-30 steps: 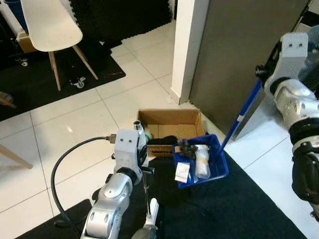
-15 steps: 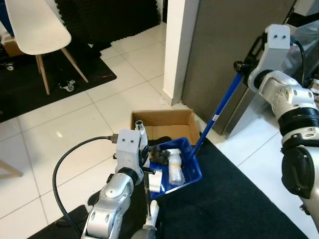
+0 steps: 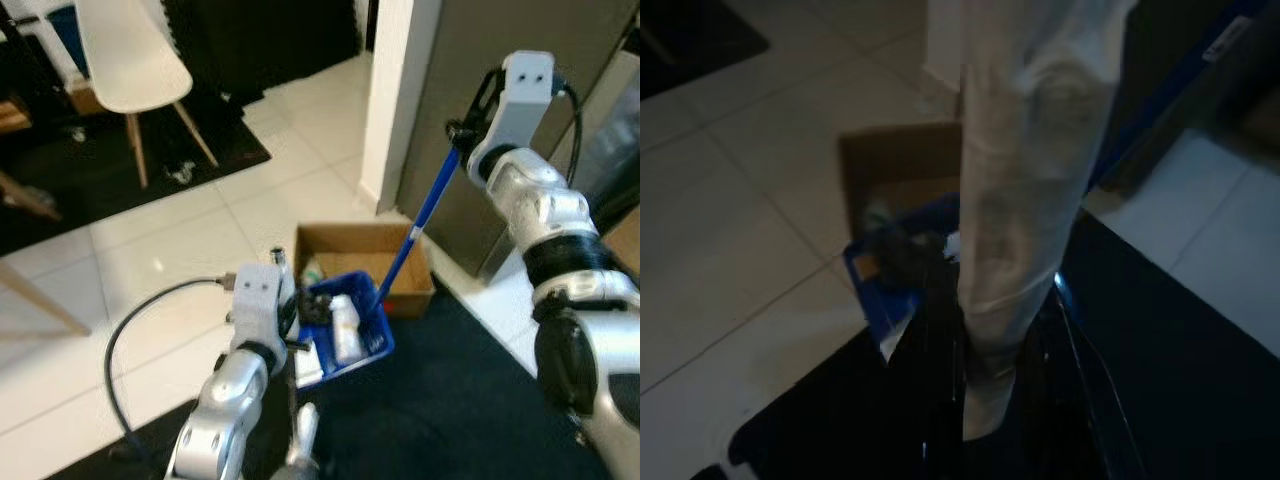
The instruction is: Sweep floor
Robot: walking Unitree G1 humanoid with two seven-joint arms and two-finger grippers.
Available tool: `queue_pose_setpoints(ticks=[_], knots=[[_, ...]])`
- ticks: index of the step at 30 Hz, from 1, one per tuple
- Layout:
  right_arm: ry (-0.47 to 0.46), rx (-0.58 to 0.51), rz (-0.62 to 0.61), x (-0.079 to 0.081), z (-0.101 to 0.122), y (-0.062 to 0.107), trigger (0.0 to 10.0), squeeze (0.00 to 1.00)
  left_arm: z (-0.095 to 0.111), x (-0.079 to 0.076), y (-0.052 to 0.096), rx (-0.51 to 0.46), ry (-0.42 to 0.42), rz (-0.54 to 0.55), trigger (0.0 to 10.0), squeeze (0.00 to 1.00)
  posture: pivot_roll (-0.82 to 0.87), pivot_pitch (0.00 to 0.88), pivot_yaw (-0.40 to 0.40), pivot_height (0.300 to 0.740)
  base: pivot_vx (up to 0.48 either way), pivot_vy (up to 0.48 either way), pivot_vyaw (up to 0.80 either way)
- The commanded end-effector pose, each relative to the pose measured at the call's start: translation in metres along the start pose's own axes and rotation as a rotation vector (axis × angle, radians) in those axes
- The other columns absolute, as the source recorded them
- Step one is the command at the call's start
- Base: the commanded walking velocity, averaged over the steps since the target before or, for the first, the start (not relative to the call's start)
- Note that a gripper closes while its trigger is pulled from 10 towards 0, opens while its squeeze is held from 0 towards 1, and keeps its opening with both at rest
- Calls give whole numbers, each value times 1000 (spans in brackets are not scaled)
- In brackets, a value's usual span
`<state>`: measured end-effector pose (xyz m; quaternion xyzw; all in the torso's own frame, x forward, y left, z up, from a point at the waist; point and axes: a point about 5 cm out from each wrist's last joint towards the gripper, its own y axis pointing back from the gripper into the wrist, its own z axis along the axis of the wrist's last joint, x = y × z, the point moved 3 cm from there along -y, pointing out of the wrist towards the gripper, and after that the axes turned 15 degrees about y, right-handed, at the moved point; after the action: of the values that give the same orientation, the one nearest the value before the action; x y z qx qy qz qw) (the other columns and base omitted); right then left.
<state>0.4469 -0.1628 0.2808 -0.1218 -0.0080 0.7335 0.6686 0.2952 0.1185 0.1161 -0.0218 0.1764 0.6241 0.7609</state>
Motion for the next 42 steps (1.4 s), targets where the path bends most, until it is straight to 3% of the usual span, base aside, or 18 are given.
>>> queue_pose_setpoints(ticks=[1, 4, 8, 20, 33, 42], knots=[[66, -136, -87, -11, 17, 6, 10000, 0, 1, -7, -1, -12, 9, -24, 10000, 0, 123, 127, -14, 740, 0, 0, 0], [143, -173, -153, -5, -1, 18, 10000, 0, 1, -6, -2, -12, 8, -19, 10000, 0, 122, 131, -10, 740, 0, 0, 0], [180, -174, -155, 6, -15, 26, 10000, 0, 1, -6, -3, -14, 6, -17, 10000, 0, 120, 132, -8, 740, 0, 0, 0], [212, -138, -192, 24, -58, 50, 10000, 0, 0, -6, -3, -19, 2, -4, 10000, 0, 120, 136, -10, 740, 0, 0, 0], [224, -71, -193, 36, -85, 62, 10000, 0, -1, -5, -3, -15, 4, 3, 10000, 0, 120, 140, -12, 740, 0, 0, 0], [225, -52, -194, 37, -91, 65, 10000, 0, -3, -4, -4, -13, 8, 7, 10000, 0, 117, 136, -18, 740, 0, 0, 0]])
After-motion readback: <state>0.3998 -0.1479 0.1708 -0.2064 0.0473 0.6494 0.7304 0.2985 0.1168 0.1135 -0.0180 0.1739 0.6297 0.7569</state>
